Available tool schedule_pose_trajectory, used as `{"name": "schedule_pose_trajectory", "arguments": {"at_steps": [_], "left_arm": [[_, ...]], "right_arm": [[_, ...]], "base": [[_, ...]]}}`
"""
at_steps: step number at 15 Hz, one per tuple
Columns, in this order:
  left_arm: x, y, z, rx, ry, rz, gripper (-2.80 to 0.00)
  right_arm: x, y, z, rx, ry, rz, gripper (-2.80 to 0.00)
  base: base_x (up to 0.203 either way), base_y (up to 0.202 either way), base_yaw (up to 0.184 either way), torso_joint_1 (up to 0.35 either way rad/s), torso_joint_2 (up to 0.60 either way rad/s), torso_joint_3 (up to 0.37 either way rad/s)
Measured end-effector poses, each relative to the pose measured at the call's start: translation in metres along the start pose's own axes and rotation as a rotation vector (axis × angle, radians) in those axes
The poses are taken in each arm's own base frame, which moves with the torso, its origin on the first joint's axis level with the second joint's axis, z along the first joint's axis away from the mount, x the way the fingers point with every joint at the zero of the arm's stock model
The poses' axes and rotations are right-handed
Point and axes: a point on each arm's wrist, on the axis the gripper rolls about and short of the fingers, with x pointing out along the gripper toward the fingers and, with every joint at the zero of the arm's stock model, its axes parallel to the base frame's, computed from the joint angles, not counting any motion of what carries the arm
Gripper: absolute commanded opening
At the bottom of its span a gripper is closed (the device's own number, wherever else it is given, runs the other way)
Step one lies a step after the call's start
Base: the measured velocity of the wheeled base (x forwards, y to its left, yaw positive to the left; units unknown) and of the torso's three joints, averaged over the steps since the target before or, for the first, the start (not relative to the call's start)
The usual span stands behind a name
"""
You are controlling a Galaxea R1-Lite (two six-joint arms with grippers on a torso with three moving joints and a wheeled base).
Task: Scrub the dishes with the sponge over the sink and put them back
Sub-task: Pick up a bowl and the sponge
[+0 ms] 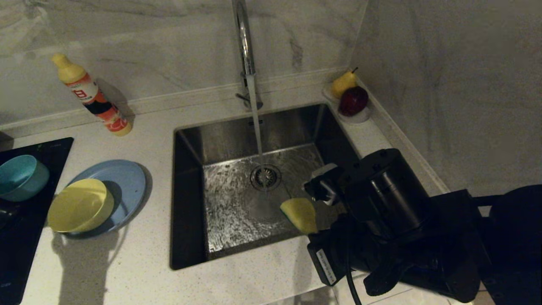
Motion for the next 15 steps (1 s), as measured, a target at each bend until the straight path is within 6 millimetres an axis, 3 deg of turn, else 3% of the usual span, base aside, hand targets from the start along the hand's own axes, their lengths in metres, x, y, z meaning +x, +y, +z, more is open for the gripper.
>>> {"name": "schedule_pose_trajectory", "arguments": {"at_steps": [7,15], "left_arm": [[0.017,0.001,-0.001,-0.041,0.041,-0.015,0.00],[-0.007,-0.010,0.008,-0.065,0.063,-0.177,0.00]], "right_arm": [[0.003,0.000,-0.001,-0.016,0.008,-0.004,-2.80],[0.005,-0.001,-0.002,-0.015,0.014,-0.007,-2.80]], "base": [[0.000,0.000,0.000,0.000,0.00,0.000],[0.000,0.000,0.000,0.000,0.00,0.000]]}}
